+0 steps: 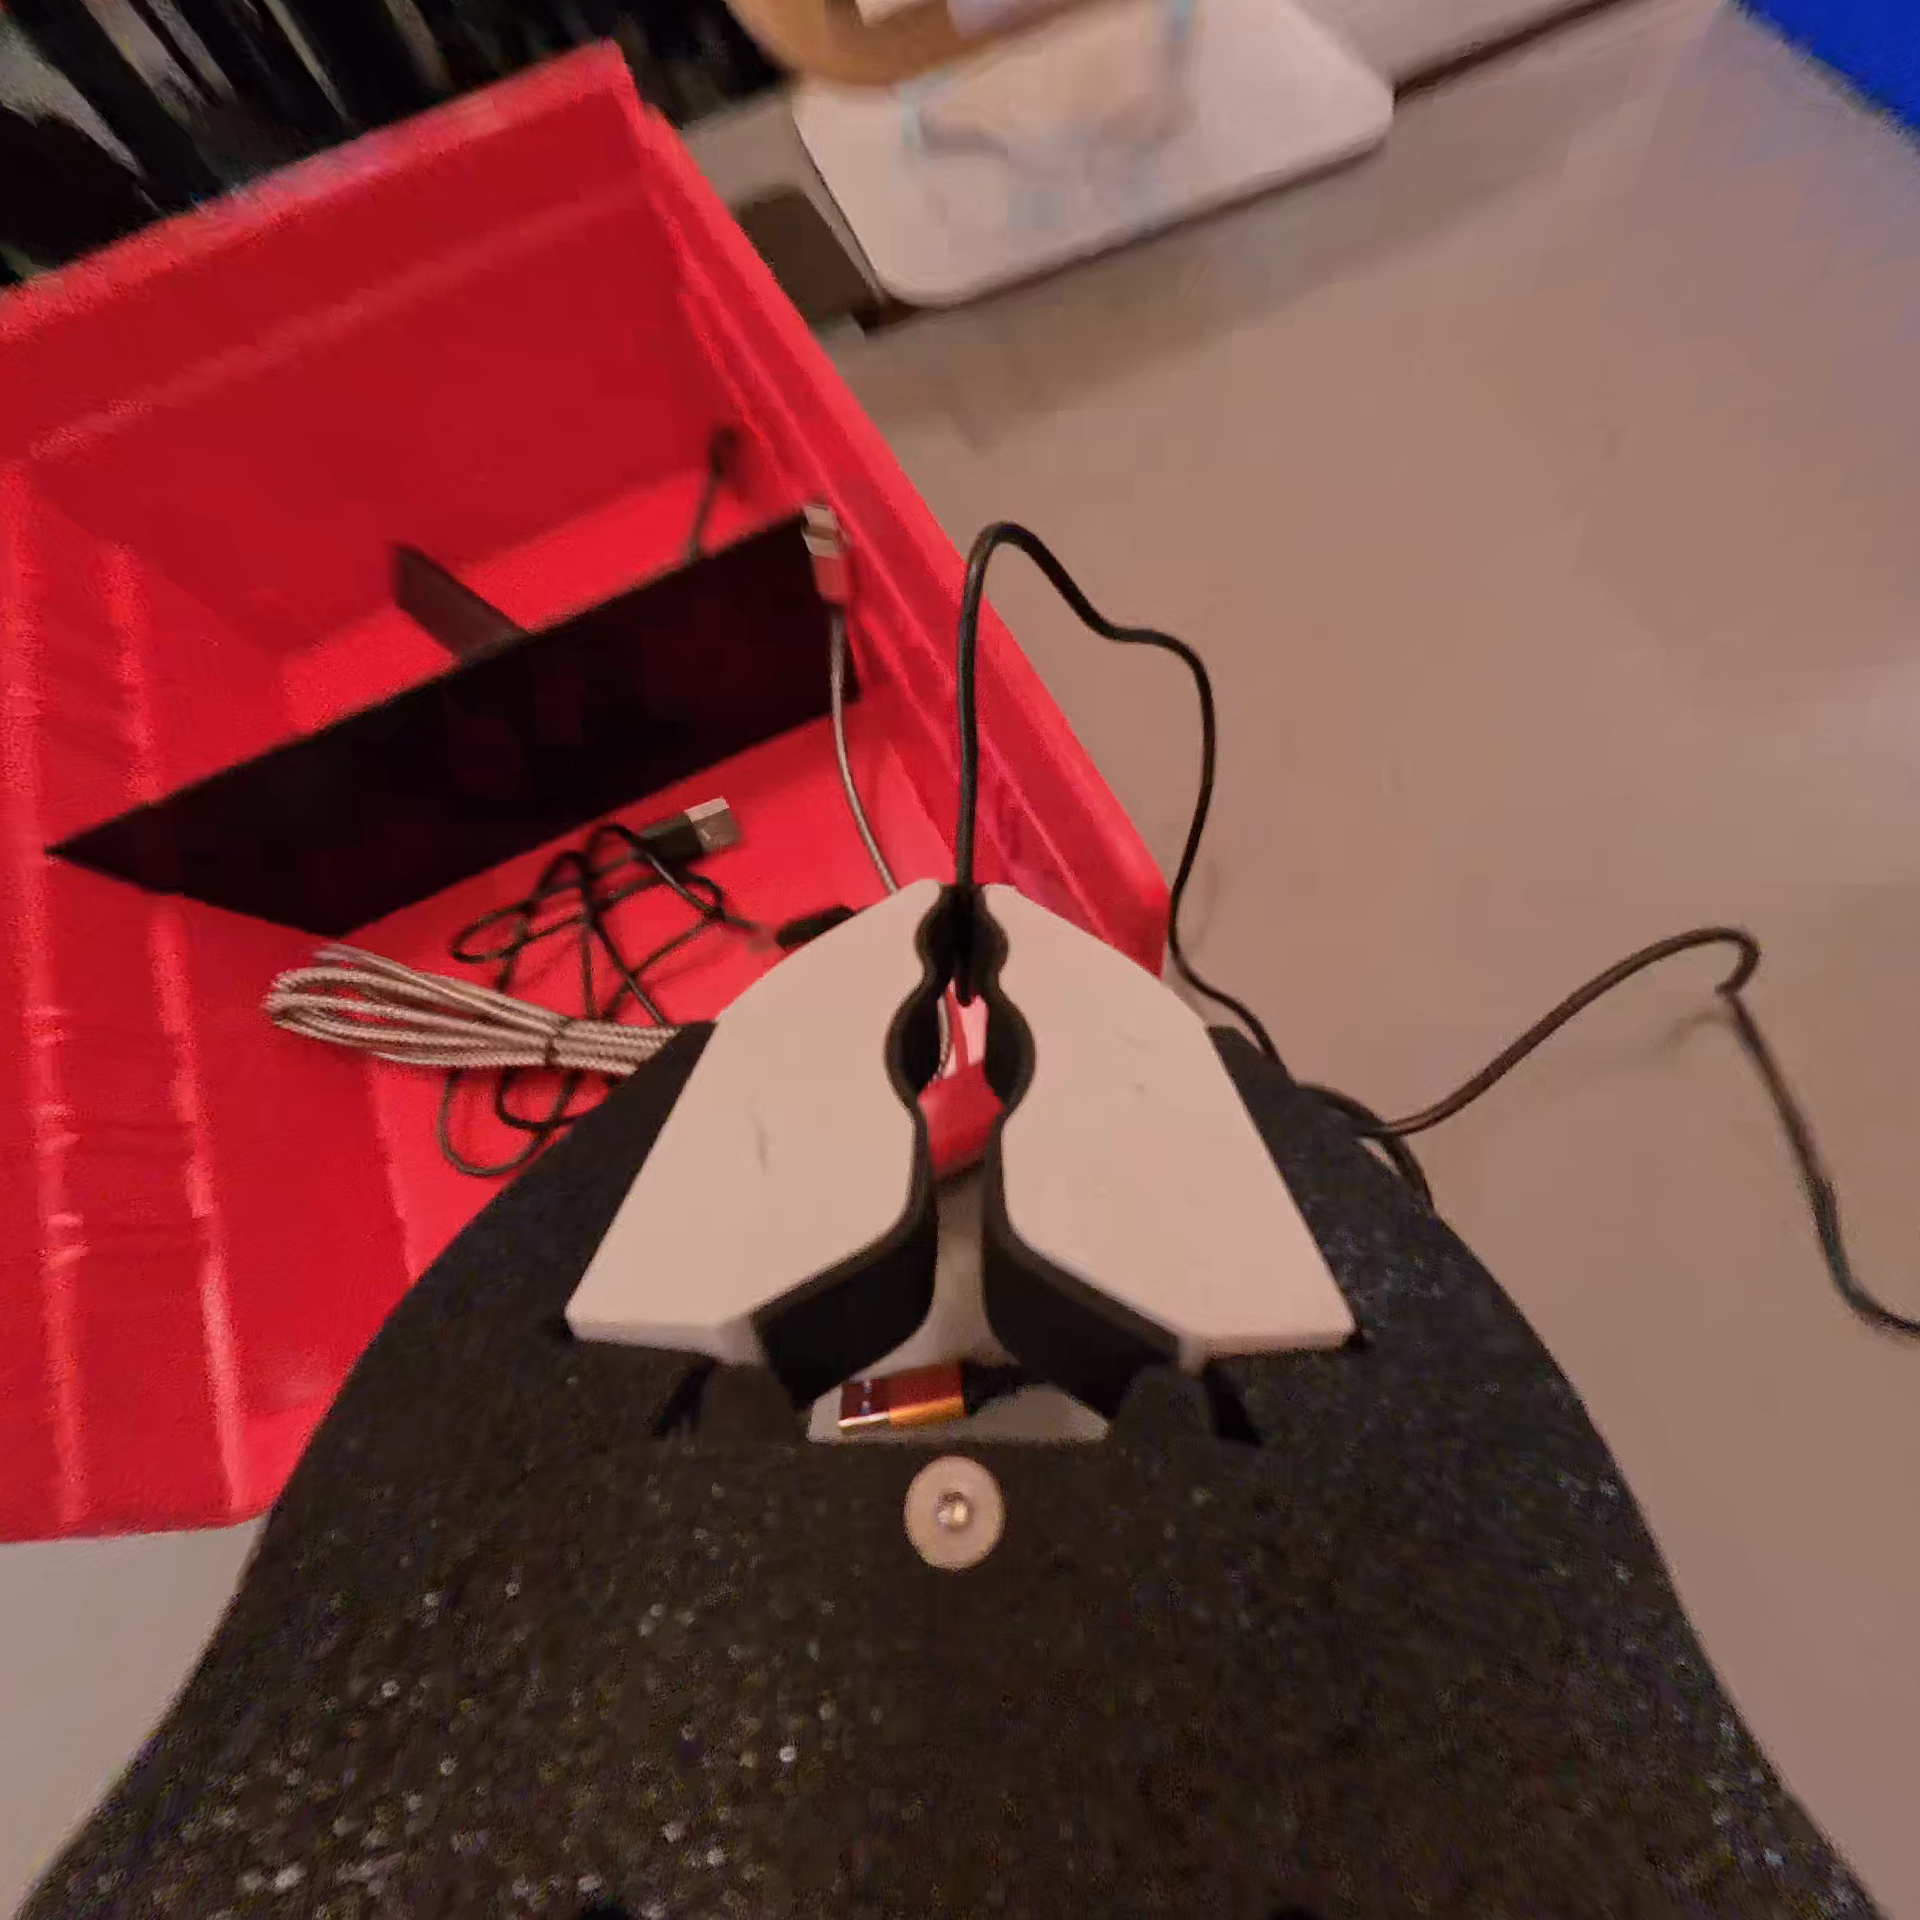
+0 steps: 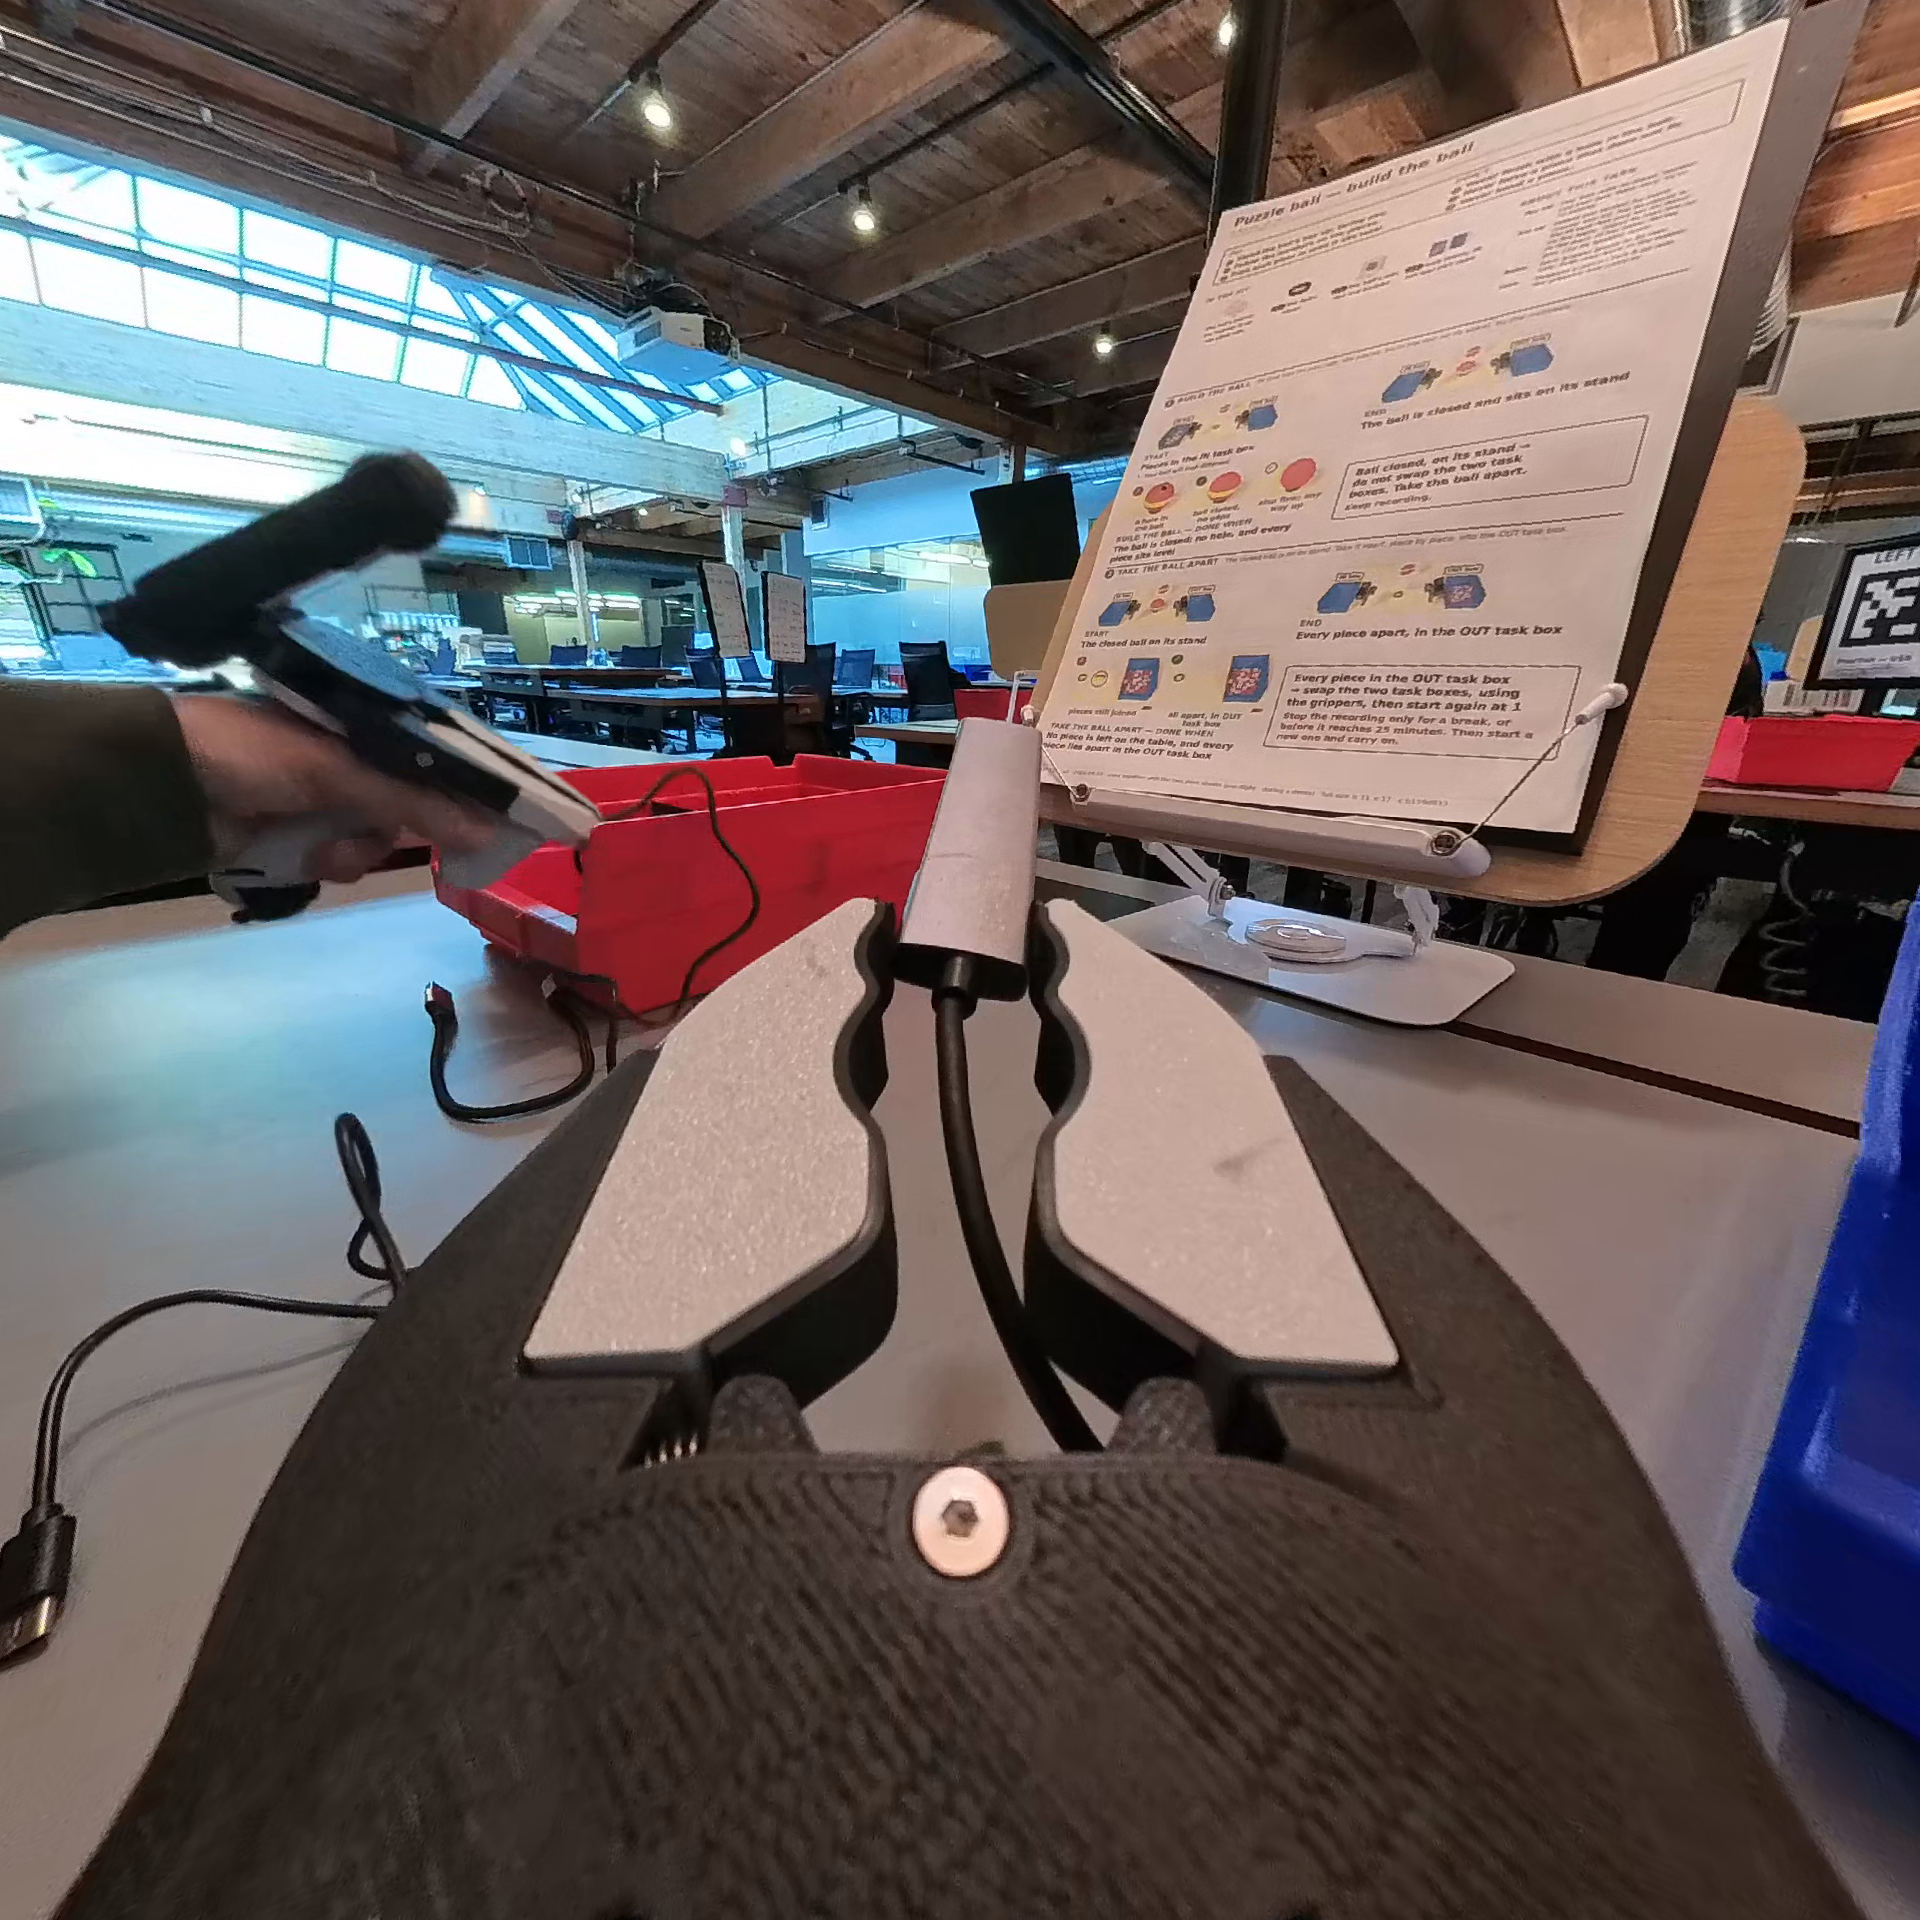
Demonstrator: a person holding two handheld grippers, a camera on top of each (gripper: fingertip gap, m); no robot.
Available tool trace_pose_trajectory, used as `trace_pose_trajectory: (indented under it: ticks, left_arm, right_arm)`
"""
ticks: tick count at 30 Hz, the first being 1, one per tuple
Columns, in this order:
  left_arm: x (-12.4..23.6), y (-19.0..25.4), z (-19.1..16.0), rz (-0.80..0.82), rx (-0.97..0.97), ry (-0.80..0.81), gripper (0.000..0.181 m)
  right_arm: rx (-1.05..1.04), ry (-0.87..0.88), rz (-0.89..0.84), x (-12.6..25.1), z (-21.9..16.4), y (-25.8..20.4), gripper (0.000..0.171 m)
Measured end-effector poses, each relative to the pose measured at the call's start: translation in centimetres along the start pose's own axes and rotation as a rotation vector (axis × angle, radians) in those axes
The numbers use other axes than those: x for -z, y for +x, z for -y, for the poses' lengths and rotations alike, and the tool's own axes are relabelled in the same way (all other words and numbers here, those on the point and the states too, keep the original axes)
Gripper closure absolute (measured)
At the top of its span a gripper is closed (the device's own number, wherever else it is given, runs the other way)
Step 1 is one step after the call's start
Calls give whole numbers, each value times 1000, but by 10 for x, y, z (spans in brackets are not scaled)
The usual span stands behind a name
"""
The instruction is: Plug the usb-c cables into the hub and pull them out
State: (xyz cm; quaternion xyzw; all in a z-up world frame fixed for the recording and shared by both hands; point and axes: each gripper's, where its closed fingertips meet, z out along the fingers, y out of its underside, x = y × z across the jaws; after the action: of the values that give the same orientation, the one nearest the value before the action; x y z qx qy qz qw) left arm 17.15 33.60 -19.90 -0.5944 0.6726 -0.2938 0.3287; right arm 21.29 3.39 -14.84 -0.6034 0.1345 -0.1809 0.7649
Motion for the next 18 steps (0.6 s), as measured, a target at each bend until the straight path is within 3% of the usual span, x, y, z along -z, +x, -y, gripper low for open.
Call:
trace_pose_trajectory:
  ticks: [6,11,14,18]
  left_arm:
    - [54,12,76,90,-103,289,179]
    - [107,68,144,98,-283,508,179]
    - [105,104,144,116,-377,409,179]
    - [76,132,106,105,-396,181,179]
  right_arm:
    - [3,-1,0,0,0,0,146]
    - [-20,22,-30,2,3,6,146]
    - [-26,48,-82,7,6,16,147]
    - [-36,54,-103,9,7,23,146]
